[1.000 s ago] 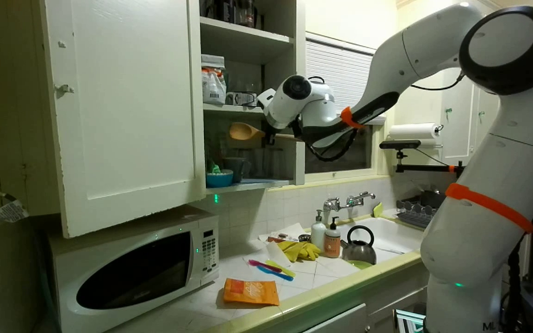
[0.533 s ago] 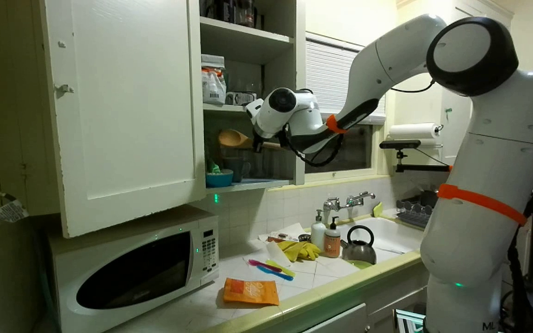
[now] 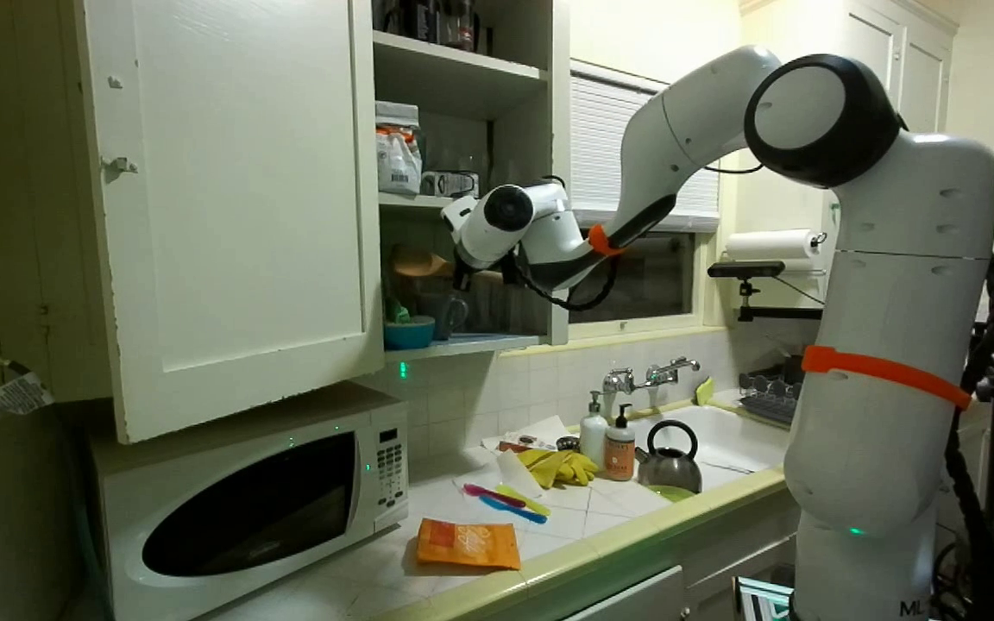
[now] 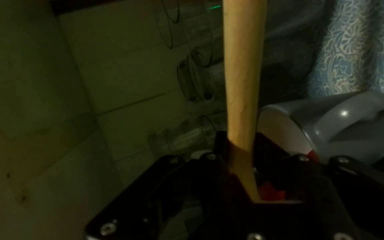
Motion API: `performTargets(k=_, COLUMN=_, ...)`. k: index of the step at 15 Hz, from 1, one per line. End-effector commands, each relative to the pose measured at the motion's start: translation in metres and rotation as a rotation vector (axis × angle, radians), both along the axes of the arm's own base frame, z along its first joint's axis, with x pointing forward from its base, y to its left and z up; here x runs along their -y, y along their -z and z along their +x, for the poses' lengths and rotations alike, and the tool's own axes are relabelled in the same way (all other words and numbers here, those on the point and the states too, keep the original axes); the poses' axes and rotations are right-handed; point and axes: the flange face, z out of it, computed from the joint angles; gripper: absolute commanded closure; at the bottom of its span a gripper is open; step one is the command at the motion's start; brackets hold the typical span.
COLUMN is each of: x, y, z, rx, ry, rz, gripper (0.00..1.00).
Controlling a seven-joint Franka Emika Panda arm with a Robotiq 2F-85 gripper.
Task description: Put the wooden spoon in the bottom compartment of the top cabinet
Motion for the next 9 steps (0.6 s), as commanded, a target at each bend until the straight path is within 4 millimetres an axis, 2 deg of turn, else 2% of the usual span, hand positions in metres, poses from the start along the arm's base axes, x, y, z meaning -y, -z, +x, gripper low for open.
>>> performTargets(k=1, x=-0.003, y=0.0, z=0.017, rx=0.009, ry=-0.047, rz=-0.036, gripper=0.94)
performTargets(k=9, x=-0.014, y=0.007, z=0.047, rx=-0.005, ry=-0.09, rz=-0.062, gripper=0.94)
